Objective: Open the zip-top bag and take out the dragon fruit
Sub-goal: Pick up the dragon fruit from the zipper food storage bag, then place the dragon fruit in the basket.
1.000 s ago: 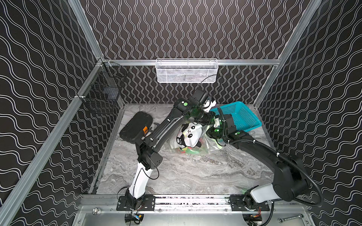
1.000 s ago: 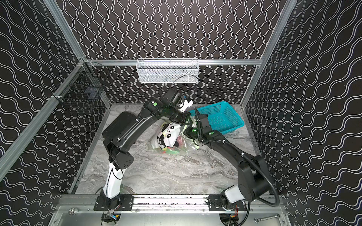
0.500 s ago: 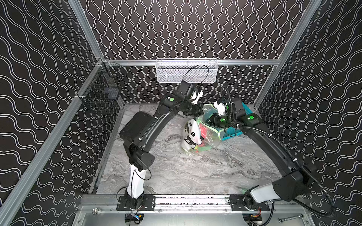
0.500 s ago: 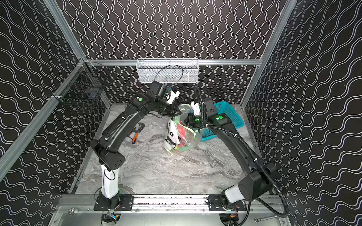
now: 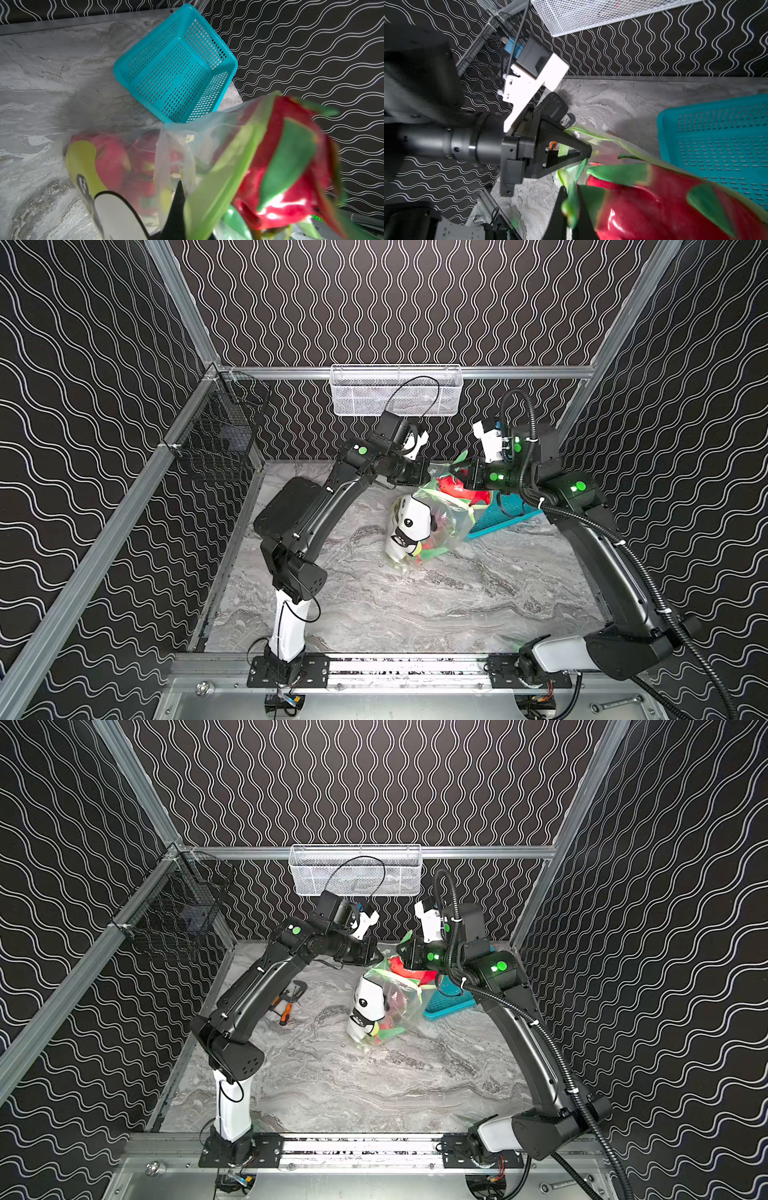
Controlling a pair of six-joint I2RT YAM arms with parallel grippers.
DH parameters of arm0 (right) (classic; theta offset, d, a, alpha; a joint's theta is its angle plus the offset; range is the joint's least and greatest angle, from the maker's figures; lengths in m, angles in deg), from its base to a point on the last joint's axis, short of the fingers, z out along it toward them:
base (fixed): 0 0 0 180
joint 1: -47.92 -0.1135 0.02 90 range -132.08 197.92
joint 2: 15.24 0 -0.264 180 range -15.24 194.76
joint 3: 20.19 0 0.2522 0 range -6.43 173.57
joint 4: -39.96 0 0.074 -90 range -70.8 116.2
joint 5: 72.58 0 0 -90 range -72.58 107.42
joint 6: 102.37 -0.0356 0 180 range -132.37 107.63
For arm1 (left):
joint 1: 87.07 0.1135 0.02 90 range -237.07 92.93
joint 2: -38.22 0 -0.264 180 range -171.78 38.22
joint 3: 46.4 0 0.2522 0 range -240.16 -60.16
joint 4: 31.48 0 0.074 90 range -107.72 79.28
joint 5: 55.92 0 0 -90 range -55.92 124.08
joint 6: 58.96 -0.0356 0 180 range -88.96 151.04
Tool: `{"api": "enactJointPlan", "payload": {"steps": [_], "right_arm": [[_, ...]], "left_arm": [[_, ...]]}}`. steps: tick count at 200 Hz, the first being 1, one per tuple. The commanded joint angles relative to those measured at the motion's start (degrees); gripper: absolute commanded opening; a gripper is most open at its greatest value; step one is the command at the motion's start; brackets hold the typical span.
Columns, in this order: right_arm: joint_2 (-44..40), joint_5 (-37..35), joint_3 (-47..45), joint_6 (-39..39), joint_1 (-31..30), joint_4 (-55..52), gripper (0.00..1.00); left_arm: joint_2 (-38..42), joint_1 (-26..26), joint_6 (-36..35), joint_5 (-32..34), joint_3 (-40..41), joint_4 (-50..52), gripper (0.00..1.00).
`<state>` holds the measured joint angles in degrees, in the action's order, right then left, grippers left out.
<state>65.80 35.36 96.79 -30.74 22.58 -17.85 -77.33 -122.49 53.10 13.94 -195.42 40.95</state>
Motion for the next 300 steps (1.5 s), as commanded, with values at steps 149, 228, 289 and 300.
{"api": "enactJointPlan", "payload": {"steps": [149,228,289,300], "right_arm": [[-9.5,-8.4,-13.3,-14.0,14.7,41.2,0.00],[-4.3,-9.8,-20.4,-12.7,22.0,38.9,0.00],[5.7,-6.0,-28.3,-10.4,24.4,43.6,0.00],[7.6,-6.2,-28.9,-9.8,24.5,44.2,0.00]], "left_arm": [[4.8,-0.3,-0.9,-2.2,9.7,-0.5,0.00],[10.6,3.1,-3.6,1.5,7.6,5.1,0.00],[10.5,4.8,-1.7,-1.6,2.0,5.5,0.00],[9.9,4.8,-1.7,-1.8,-0.1,6.2,0.00]]}}
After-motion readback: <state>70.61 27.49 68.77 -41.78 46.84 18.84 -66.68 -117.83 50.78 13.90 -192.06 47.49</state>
